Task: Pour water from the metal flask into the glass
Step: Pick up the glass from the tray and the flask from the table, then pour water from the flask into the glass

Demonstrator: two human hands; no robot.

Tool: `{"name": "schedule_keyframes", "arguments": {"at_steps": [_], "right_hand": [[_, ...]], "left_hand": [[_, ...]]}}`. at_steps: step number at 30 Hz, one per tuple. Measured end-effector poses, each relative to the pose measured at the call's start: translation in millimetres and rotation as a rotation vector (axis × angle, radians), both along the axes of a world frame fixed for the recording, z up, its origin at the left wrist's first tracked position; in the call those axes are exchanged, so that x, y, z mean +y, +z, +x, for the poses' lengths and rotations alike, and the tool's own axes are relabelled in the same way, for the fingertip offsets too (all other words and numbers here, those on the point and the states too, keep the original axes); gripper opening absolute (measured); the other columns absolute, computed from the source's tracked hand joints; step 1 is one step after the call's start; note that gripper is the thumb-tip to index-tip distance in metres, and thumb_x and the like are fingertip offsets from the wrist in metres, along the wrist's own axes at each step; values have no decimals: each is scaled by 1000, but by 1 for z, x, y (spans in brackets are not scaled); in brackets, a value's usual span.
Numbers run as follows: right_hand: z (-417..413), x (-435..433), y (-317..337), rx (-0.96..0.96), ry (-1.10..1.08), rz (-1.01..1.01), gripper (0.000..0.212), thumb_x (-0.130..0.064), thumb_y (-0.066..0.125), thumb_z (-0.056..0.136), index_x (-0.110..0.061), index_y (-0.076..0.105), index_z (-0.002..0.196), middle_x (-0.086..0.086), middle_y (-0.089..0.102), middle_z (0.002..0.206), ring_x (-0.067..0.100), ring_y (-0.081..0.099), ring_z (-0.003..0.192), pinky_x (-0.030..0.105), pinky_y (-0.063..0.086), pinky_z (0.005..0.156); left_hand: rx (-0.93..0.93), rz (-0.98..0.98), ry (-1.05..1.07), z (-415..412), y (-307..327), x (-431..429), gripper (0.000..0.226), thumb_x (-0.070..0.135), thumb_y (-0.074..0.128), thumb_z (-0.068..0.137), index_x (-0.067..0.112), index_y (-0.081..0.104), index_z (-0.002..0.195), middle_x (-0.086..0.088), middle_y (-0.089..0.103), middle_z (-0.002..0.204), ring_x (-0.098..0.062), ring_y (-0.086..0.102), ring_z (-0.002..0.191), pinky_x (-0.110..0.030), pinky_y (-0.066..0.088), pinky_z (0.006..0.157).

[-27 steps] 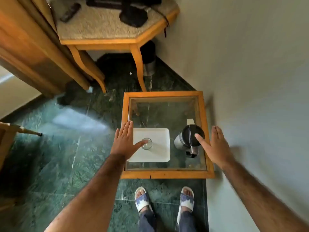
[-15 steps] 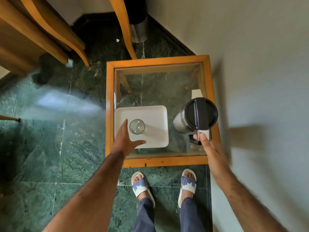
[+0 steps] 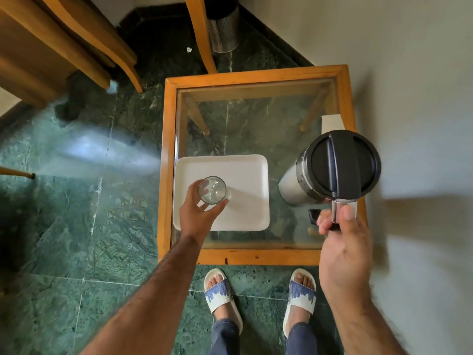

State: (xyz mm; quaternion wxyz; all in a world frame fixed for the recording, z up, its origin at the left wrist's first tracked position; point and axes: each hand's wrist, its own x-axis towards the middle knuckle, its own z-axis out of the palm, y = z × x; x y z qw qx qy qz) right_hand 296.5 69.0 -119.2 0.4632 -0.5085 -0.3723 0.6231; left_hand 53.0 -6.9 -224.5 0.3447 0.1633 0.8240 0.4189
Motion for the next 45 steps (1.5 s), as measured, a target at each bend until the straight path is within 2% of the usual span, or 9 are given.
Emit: {"name": "schedule_keyframes", "arguments": {"at_steps": [4,10,15,18,24,32,36,40,45], "right_hand": [[-7,4,-10,31,-79,42,34,-35,50,97,-24,52,65,-2,41,63,28,30,69,39,26,69],[11,20,-8,97,-127,61,37,-27,46,103,-26,65,71,-10,46,65,13,36,64,31,30,73],[28,36,13,107,-96,24,39,-28,48,105,-27,66,70,-9,44,65,14,37,65,31,31,76],[32,41,40,91,-37,26,36,-29,52,100,-25,62,66,-8,44,61,14,38,62,33,30,72],[37,56,135,91,51,35,32,-41,67,82,-23,57,58,-6,41,53,14,36,56,34,27,63],[39,81,292,53,259,163,66,-71,85,54,-22,41,47,-2,31,49,16,29,51,34,27,56],[34,94,372,29,303,258,72,-70,85,53,-19,34,52,0,27,51,17,25,51,29,24,52],[24,109,448,-20,358,359,65,-53,78,66,-14,26,59,4,24,56,26,17,59,42,16,61],[3,127,538,-127,468,449,54,-54,74,70,-18,37,54,3,27,54,19,23,53,25,27,50]], "left_hand": [[-1,37,-8,-6,-9,-1,67,10,97,74,20,65,133,13,72,124,14,69,108,-25,63,97],[-1,88,-19,-11,6,-9,64,7,96,75,18,66,131,13,73,124,1,72,114,-19,62,94],[26,111,-86,-15,52,-3,62,9,97,73,39,67,118,30,76,112,15,69,111,-7,54,93],[52,151,-136,-13,87,6,62,7,96,73,45,65,111,25,78,113,5,72,113,-13,56,95],[27,263,-202,-3,185,30,60,24,96,67,30,68,120,3,79,122,-10,75,118,-26,59,97],[73,388,-282,8,338,49,68,37,95,64,26,69,126,3,78,123,-16,75,118,-36,63,99],[76,448,-297,11,405,56,66,40,95,63,32,70,124,4,80,117,-21,76,117,-47,64,101],[98,526,-286,13,468,60,72,52,92,58,35,69,125,12,81,114,-15,77,113,-44,62,105],[137,604,-275,9,528,62,77,50,94,62,30,70,132,2,81,120,-20,78,115,-44,63,103]]}}
